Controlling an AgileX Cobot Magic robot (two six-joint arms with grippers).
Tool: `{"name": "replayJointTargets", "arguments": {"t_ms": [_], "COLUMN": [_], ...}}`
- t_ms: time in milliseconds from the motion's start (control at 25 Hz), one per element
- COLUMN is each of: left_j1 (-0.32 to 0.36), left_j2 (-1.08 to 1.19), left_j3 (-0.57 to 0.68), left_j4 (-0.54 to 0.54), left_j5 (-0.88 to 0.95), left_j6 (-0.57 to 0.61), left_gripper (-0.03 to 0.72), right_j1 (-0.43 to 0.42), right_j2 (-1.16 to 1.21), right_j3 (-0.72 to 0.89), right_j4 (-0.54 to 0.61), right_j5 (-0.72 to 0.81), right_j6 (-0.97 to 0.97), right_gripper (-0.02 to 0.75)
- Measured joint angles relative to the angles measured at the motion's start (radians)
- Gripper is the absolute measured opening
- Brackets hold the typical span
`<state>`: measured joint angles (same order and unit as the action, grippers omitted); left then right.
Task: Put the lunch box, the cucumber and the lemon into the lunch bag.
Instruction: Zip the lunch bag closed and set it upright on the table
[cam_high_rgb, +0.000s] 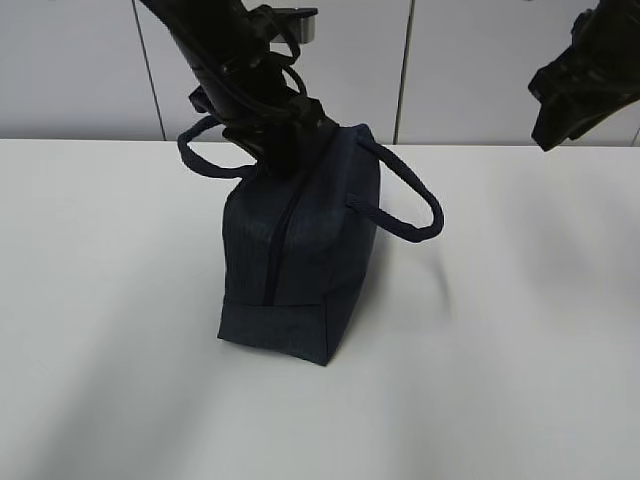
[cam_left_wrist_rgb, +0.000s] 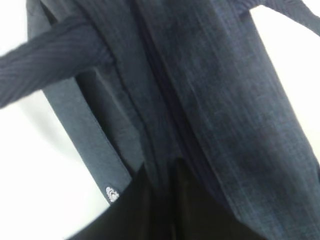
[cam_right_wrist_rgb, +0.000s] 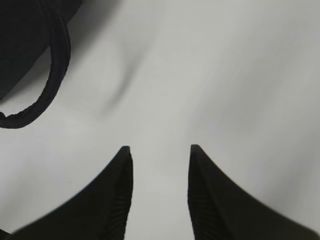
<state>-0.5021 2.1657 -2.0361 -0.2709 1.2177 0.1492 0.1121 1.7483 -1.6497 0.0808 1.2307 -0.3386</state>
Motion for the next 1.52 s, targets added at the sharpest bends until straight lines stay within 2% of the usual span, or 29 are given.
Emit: {"name": "replayJointTargets", "arguments": {"t_ms": [240,360,480,800,1040,1240,1520], "left_j1": [0.000,0.000,0.000,-0.004,-0.029,-0.067,-0.106], "left_j2": [-0.033,-0.068,-0.100,-0.124,-0.113,-0.070,0.016], "left_j3": [0.000,0.000,0.000,0.000,0.000,0.000,-0.074], "left_j4": [0.065,0.067,0.054,-0.081,-0.085,-0.071,0.015], "left_j5": [0.016,0.018,0.022,0.022,0.022,0.022,0.022], "left_j6": [-0.049,-0.074,-0.086,-0.092,-0.092,-0.092,-0.092], "left_gripper": [0.255,0.317,0.330,0.333,0.345,0.424,0.453], "right_j1": [0.000,0.000,0.000,0.000,0.000,0.000,0.000], "right_j2": [-0.010,-0.010,-0.010,-0.010,-0.010,-0.010,-0.010], "right_j3": [0.000,0.000,0.000,0.000,0.000,0.000,0.000], "right_j4": [0.000,-0.002,-0.002,-0.002,-0.002,-0.002,-0.002], "right_j5": [0.000,0.000,0.001,0.001,0.002,0.002,0.004], "right_j6": [0.004,0.004,0.004,0.004,0.006,0.006,0.016], "right_gripper": [0.277,0.277,0.277,0.276,0.277,0.277,0.276]}}
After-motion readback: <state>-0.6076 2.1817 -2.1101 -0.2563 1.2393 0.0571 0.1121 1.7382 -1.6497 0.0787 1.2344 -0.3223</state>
